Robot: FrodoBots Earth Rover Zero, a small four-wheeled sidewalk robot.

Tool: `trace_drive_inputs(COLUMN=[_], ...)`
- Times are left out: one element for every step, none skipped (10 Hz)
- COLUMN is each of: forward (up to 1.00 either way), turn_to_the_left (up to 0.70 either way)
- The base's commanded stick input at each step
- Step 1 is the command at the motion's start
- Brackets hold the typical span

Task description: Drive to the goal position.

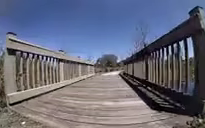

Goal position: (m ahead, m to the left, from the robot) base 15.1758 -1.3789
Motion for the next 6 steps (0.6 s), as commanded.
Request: trace_drive_inputs(forward=[0.5,0.5,0.5,0.5,0.5,0.5], turn_to_the_left=[0.0,0.0,0.0,0.0,0.0,0.0])
